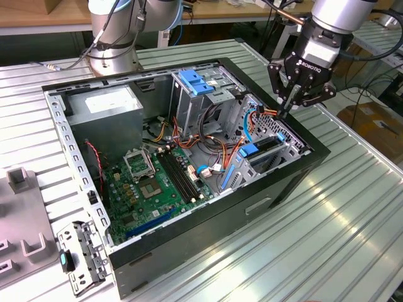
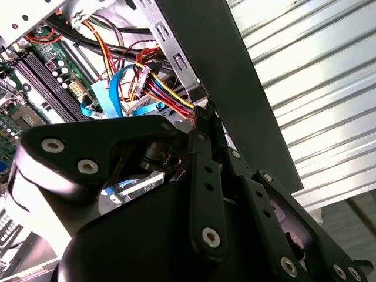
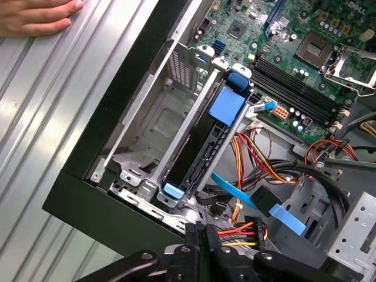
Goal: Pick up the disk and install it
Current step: 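Insert the first disk wire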
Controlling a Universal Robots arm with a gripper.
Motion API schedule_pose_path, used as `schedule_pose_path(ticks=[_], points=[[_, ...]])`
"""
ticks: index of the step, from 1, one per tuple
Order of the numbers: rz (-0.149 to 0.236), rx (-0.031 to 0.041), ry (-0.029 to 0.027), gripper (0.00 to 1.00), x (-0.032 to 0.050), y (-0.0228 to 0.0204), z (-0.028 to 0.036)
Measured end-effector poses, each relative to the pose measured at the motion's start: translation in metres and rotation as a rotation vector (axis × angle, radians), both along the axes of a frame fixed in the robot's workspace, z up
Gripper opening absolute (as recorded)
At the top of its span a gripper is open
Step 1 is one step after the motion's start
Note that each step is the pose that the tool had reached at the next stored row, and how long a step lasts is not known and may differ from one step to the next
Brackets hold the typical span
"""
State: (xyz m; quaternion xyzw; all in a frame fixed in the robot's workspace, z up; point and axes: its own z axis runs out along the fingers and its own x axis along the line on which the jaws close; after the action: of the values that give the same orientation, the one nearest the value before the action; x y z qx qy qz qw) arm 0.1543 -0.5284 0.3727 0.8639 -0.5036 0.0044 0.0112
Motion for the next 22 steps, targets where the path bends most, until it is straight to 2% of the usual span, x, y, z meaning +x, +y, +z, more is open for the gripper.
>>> schedule_pose_path(ticks=[13, 16, 19, 22], points=[[-0.004, 0.0000, -0.0001, 0.16, 0.0000, 0.0000, 0.0000], [-0.041, -0.0001, 0.0000, 0.16, 0.0000, 0.0000, 0.0000], [-0.114, 0.0000, 0.0000, 0.16, 0.0000, 0.0000, -0.0001], [-0.121, -0.0001, 0.0000, 0.16, -0.0002, 0.0000, -0.0001]])
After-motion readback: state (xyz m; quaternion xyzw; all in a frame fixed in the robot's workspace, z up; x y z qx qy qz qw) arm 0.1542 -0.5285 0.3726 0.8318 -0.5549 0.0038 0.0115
